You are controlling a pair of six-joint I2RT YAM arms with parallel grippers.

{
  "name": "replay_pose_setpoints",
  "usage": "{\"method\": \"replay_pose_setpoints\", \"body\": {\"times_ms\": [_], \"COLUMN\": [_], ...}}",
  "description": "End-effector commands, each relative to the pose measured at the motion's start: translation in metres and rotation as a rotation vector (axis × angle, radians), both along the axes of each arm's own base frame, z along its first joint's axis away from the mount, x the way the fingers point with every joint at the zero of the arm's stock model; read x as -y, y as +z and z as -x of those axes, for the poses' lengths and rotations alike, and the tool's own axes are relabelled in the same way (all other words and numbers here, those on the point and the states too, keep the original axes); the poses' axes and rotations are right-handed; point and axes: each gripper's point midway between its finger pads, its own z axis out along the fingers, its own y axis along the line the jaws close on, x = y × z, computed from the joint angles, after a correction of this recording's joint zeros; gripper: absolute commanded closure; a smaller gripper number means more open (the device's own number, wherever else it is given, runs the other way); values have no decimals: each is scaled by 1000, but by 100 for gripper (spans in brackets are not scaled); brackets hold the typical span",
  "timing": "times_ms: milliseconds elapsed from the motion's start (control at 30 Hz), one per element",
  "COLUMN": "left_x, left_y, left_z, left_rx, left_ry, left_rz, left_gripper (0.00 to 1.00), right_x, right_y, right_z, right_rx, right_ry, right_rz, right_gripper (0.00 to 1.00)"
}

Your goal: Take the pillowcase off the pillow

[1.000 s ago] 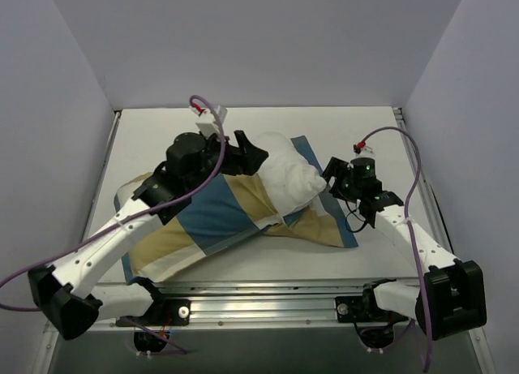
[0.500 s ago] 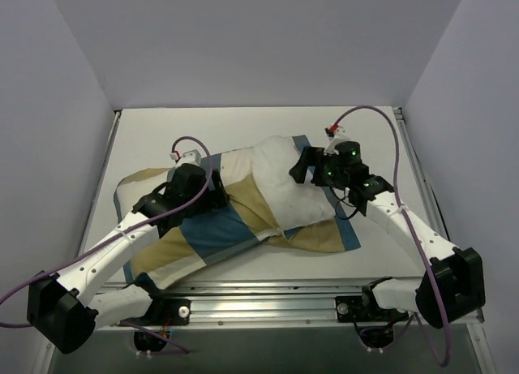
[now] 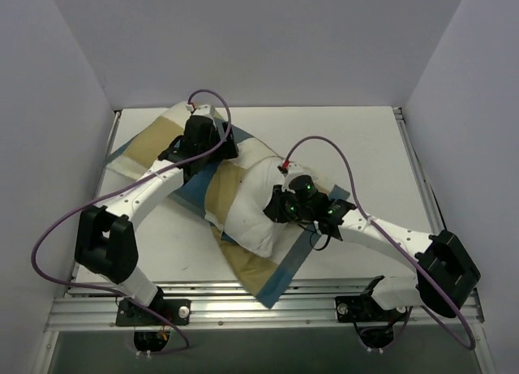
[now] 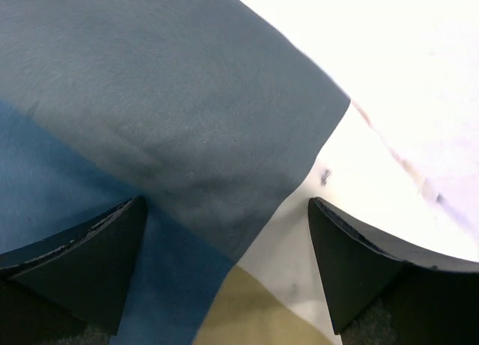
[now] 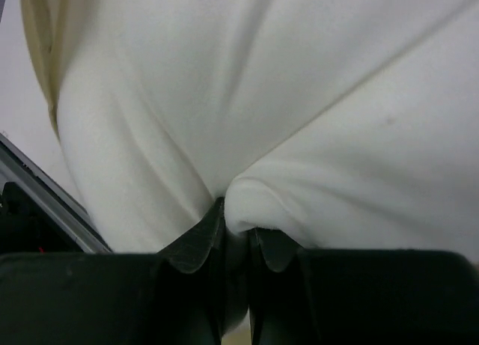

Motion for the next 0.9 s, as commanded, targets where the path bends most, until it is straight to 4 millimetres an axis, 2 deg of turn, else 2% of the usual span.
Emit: {"method": "replay_pose_setpoints", "body": {"times_ms": [0, 67, 100, 133, 167, 200, 233, 267, 300, 333, 367, 400, 433, 467, 500, 600, 767, 867], "left_x": [44, 44, 41, 37, 32, 24, 16, 9, -3, -9, -17, -22, -23, -26, -28, -28, -3, 10], "left_y": [56, 65, 78, 72, 75, 89, 74, 72, 82, 75, 55, 56, 48, 25, 21, -13, -45, -58], "left_z": [-26, -25, -19, -12, -6, 7, 18, 28, 45, 56, 70, 88, 99, 114, 126, 149, 158, 153], "left_rx": [181, 208, 235, 225, 233, 261, 230, 223, 237, 218, 170, 155, 129, 73, 53, -21, -45, -23], "left_ry": [-161, -170, -175, -175, -167, -163, -157, -150, -131, -123, -117, -112, -124, -136, -137, -144, -182, -186], "left_rz": [98, 105, 109, 101, 96, 96, 76, 67, 60, 52, 36, 57, 63, 55, 71, 103, 155, 125], "left_gripper": [3, 3, 3, 3, 3, 3, 3, 3, 3, 3, 3, 3, 3, 3, 3, 5, 11, 14], "right_x": [3, 11, 10, 12, 12, 12, 11, 13, 15, 15, 19, 20, 19, 22, 22, 19, 9, 6], "right_y": [1, 3, 11, 14, 14, 14, 24, 25, 27, 32, 34, 35, 40, 41, 44, 49, 59, 64], "right_z": [3, -11, -19, -24, -29, -30, -38, -43, -45, -49, -53, -55, -59, -63, -65, -64, -66, -66], "right_rx": [0, 38, 57, 66, 67, 66, 93, 101, 103, 111, 110, 106, 109, 112, 119, 99, 101, 108], "right_ry": [-32, -89, -93, -103, -104, -98, -106, -120, -125, -126, -139, -139, -142, -152, -155, -125, -90, -77], "right_rz": [27, 69, 84, 96, 112, 126, 132, 145, 150, 149, 149, 147, 136, 137, 133, 122, 97, 104], "right_gripper": [99, 100, 100, 100, 99, 99, 99, 99, 99, 99, 99, 99, 99, 99, 99, 99, 99, 98]}}
